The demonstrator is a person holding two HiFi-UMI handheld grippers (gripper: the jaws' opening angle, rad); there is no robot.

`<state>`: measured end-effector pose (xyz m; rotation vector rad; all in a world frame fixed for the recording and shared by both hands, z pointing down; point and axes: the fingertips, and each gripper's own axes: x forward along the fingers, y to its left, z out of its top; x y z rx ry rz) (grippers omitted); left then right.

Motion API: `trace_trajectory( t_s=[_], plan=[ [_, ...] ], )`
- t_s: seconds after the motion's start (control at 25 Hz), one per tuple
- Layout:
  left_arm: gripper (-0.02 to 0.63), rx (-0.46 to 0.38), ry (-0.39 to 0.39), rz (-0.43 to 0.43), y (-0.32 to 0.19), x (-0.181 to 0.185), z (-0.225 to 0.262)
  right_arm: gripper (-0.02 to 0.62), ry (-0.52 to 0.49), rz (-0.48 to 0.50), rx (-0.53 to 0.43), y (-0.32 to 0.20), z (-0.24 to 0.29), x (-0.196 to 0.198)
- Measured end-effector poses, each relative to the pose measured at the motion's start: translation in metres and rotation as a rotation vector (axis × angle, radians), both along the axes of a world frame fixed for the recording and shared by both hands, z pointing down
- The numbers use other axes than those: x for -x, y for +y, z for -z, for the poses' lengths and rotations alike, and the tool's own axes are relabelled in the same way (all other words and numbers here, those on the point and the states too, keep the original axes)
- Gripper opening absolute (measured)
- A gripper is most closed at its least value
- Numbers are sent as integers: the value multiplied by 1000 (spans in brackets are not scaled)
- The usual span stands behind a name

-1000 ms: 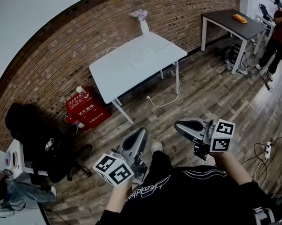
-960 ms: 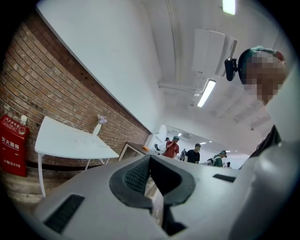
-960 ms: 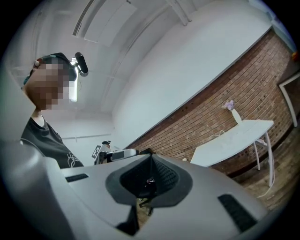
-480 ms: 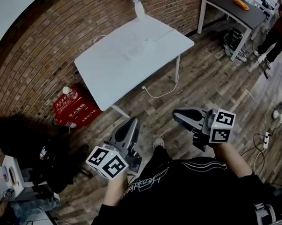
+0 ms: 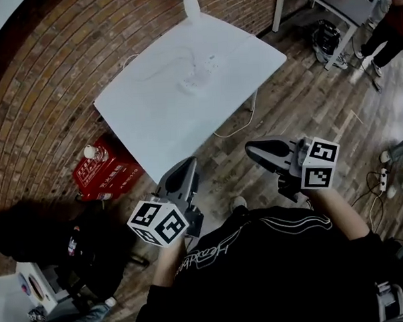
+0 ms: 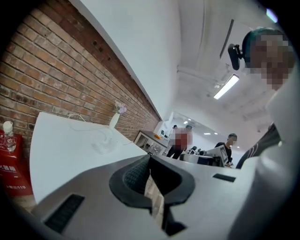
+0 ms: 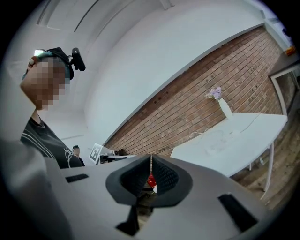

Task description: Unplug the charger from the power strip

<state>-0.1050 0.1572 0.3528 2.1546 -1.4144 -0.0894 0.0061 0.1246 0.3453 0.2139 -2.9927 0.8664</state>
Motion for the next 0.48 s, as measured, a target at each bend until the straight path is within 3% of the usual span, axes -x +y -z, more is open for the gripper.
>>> trace_trajectory(
  t_s=[0.24, 0.48],
  plan=[
    [5, 50, -48, -18, -43, 17, -25, 0, 31, -51, 7, -33, -17, 2],
    [5, 99, -29, 25, -85, 36, -46, -1, 23, -58, 43, -72, -32, 3]
  ],
)
